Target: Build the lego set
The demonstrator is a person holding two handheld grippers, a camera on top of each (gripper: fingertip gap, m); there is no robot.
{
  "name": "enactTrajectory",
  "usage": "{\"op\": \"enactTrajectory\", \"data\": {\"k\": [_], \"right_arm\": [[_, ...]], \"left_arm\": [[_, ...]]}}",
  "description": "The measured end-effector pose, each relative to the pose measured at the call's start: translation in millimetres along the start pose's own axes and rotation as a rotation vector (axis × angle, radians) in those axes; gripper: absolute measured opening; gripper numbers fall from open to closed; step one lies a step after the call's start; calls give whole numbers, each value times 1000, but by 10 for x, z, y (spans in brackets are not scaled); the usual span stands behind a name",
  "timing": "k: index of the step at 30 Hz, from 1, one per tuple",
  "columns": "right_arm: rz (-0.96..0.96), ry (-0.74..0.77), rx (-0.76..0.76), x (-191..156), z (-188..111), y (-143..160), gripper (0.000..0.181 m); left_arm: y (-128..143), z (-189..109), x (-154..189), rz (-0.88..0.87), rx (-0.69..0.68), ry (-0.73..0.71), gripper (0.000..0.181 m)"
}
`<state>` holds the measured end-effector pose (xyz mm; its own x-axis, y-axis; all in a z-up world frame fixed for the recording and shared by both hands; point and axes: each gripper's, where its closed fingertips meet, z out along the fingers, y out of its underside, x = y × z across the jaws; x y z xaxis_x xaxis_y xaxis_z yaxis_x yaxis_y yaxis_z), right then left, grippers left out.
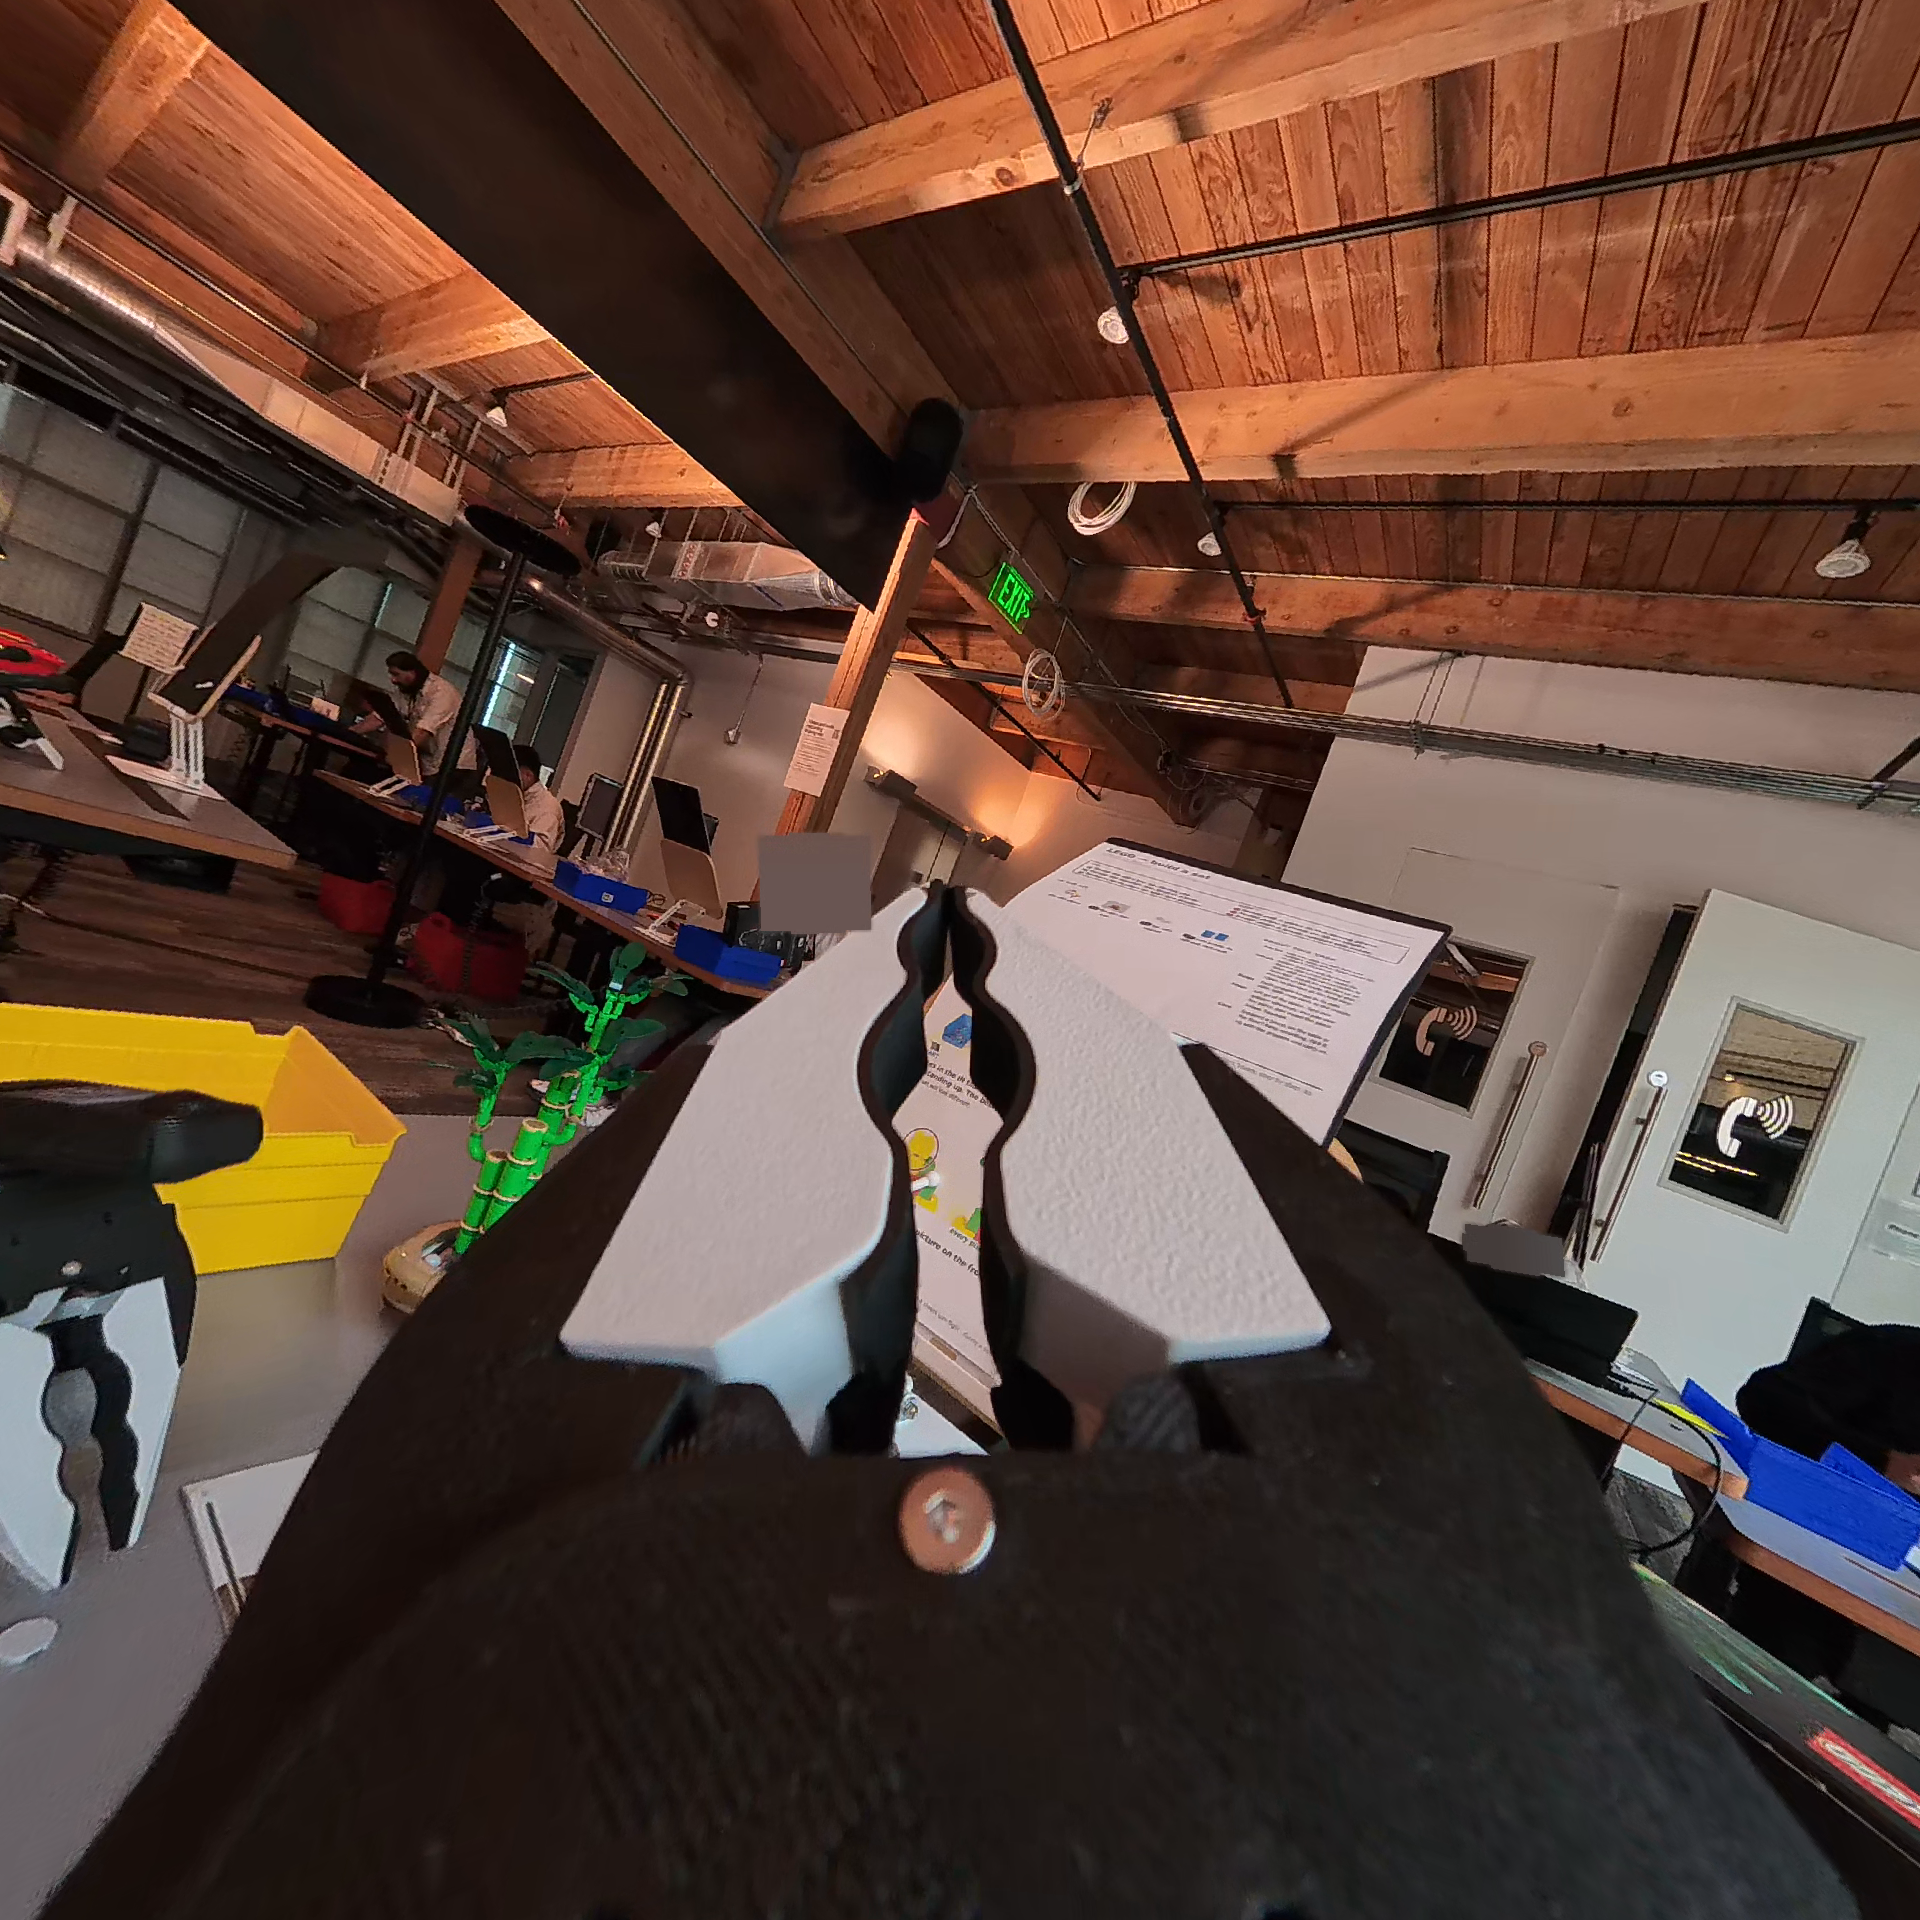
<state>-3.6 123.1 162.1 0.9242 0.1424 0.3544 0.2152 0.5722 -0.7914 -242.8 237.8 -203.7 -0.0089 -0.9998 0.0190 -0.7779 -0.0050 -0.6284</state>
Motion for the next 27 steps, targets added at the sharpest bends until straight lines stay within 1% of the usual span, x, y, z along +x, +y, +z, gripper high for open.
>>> {"op": "enactTrajectory", "data": {"k": [5, 10, 15, 20, 24, 27], "right_arm": [[1, -14, -12, -33, 26, 29, 0], [-4, -27, -28, -70, 53, 63, 0], [-10, -38, -39, -103, 73, 85, 0], [1, -81, -83, -183, 124, 179, 0], [-40, -98, -132, -246, 159, 270, 0], [-78, -115, -158, -307, 180, 309, 0]], "left_arm": [[-10, -43, 18, 1, 17, 13, 19], [26, -82, 106, 51, 5, 42, 22], [168, -178, 193, -4, -57, 86, 22], [222, -168, 241, 40, -99, 71, 23], [367, -198, 288, -1, -161, 111, 23], [440, -241, 306, -31, -178, 126, 24]]}}
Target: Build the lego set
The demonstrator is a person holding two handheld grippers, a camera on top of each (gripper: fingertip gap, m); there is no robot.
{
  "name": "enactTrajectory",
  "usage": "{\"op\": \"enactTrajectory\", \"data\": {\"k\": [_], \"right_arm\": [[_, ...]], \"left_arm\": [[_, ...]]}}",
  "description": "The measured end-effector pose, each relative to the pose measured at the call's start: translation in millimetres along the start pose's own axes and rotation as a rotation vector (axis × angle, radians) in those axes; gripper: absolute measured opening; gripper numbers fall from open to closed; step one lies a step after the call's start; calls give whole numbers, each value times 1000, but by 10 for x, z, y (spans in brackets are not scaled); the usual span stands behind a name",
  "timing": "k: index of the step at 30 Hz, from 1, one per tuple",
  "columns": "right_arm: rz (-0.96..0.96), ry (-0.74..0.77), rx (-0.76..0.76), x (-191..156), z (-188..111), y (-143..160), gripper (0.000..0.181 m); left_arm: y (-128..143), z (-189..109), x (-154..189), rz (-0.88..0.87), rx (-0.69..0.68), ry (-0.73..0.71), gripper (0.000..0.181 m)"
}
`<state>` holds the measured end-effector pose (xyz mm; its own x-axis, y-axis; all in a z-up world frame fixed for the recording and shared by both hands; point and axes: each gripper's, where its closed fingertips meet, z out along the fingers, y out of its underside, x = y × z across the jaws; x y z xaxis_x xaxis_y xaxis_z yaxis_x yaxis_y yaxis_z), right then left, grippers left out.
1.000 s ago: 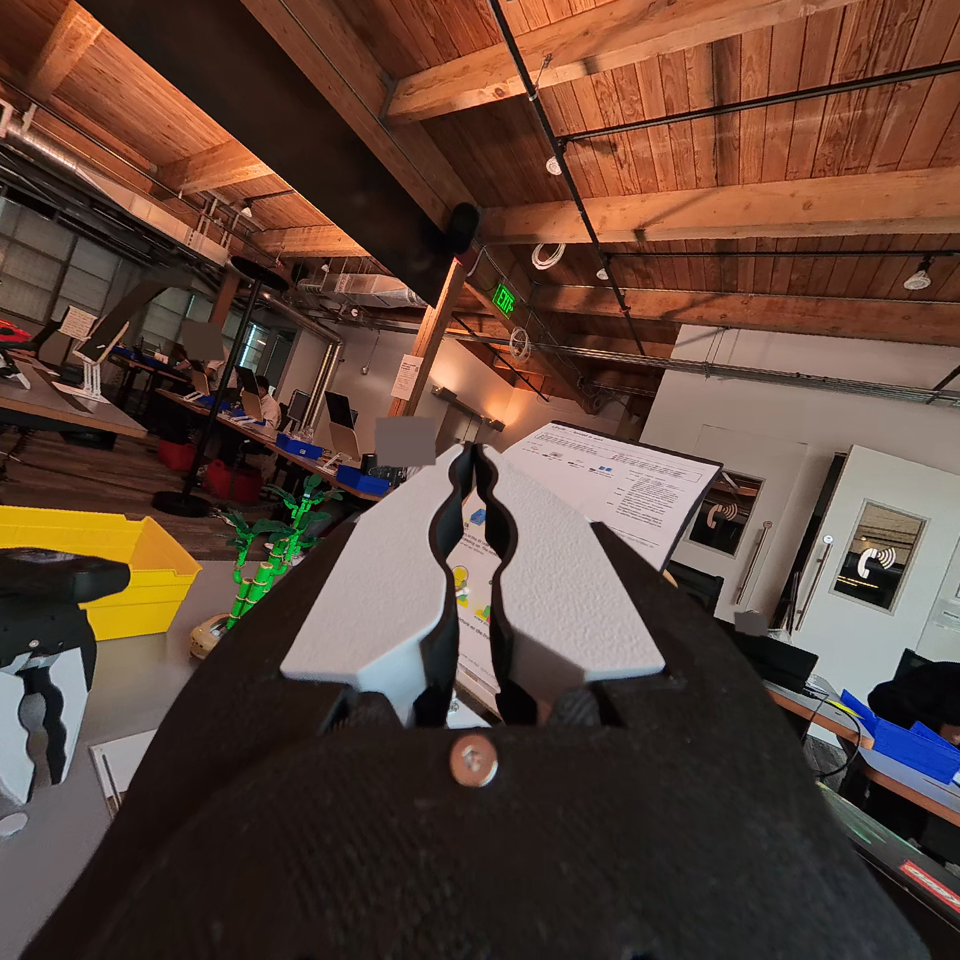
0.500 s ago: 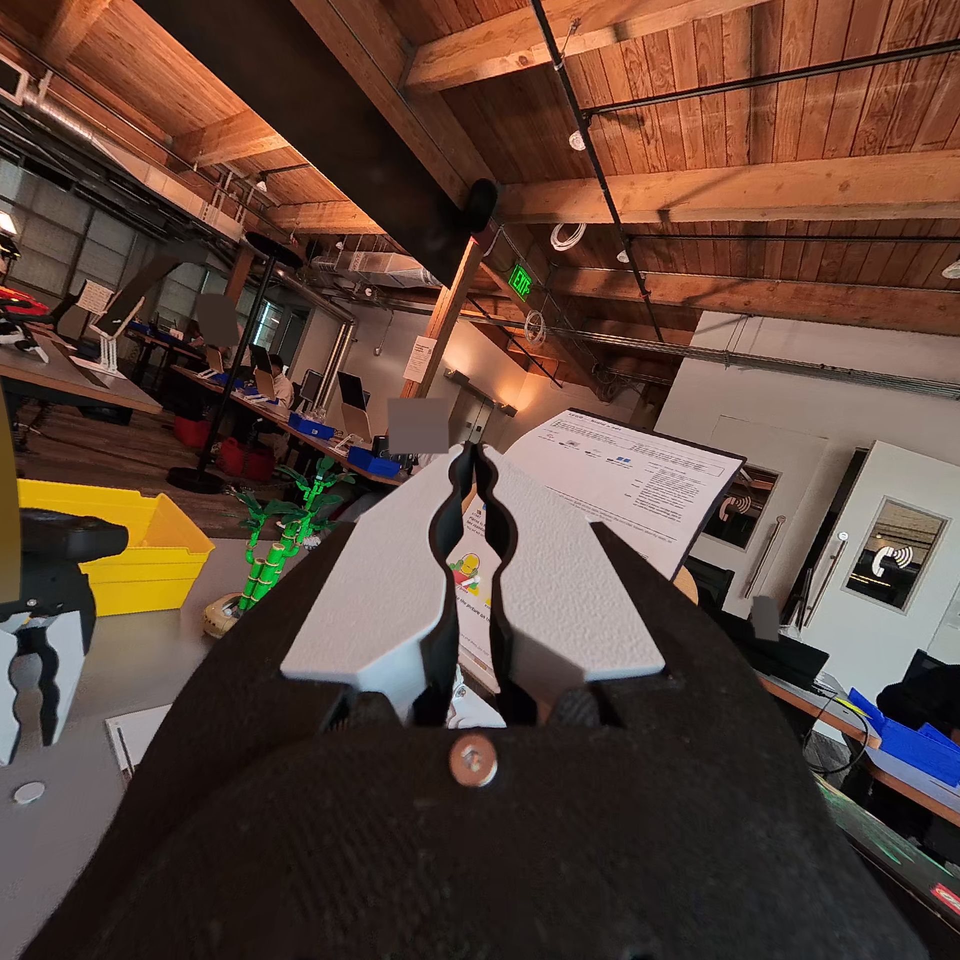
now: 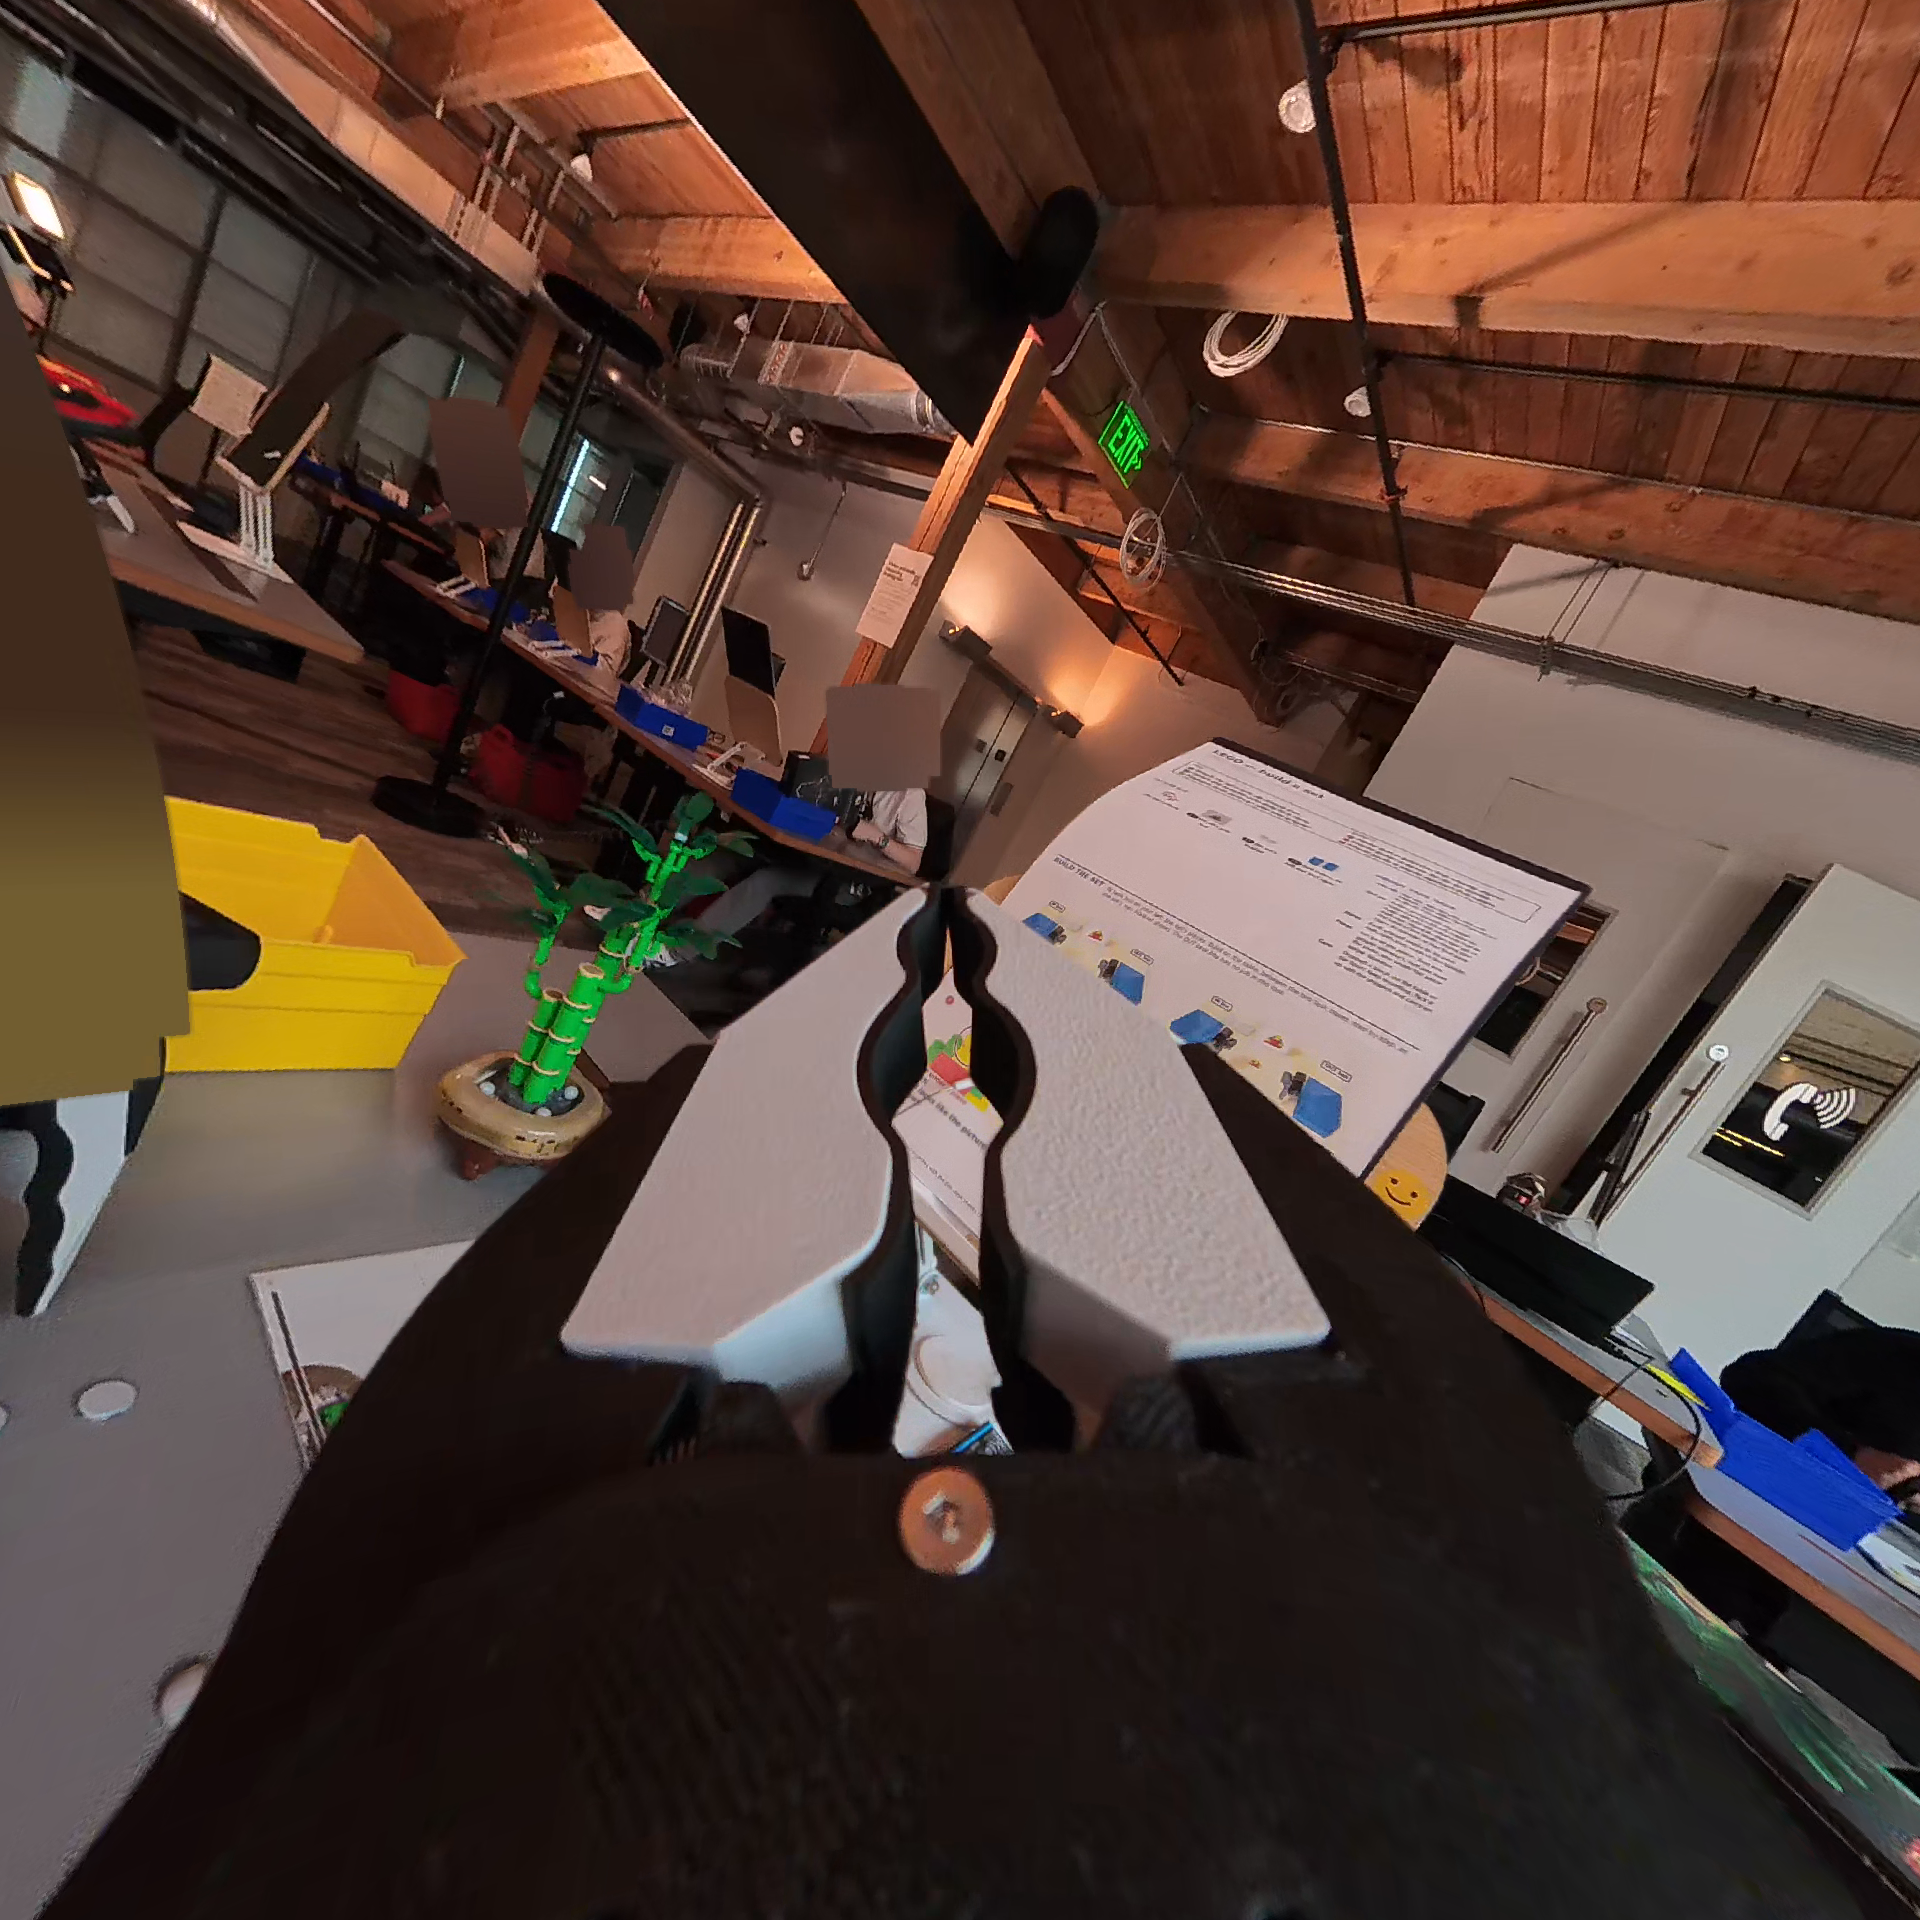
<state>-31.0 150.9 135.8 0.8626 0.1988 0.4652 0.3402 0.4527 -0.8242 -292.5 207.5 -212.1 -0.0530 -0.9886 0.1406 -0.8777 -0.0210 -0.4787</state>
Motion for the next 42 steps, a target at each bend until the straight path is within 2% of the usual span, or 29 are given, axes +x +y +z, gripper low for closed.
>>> {"op": "enactTrajectory", "data": {"k": [3, 8, 17, 21, 24, 26, 28, 30, 33, 37, 42], "right_arm": [[-32, -14, -27, -53, 32, 43, 0], [-90, -21, -66, -110, 64, 91, 0], [-80, -61, -132, -172, 140, 301, 0], [-64, -221, -287, -404, 167, 645, 0], [7, -465, -461, -798, 72, 1010, 6], [147, -676, -665, -1171, -113, 1343, 27], [158, -793, -831, -1432, -242, 1688, 23], [109, -878, -923, -1655, -314, 1972, 19], [120, -953, -1013, -1884, -371, 2210, 14], [87, -996, -1159, -1991, -531, 2457, 15], [52, -1083, -1254, -2213, -676, 2671, 18]], "left_arm": [[2, -43, 0, 21, 15, -13, 23], [-152, -80, -24, 51, 97, -29, 21], [-572, -30, -98, 149, 278, -89, 19], [-640, -24, -112, 154, 308, -101, 21], [-662, -25, -120, 158, 321, -107, 20], [-675, -31, -129, 159, 333, -110, 19], [-678, -37, -148, 154, 345, -112, 18], [-663, -36, -170, 144, 348, -109, 18], [-633, -37, -200, 133, 343, -110, 18], [-629, -59, -195, 138, 345, -111, 16], [-621, -58, -179, 145, 341, -106, 16]]}}
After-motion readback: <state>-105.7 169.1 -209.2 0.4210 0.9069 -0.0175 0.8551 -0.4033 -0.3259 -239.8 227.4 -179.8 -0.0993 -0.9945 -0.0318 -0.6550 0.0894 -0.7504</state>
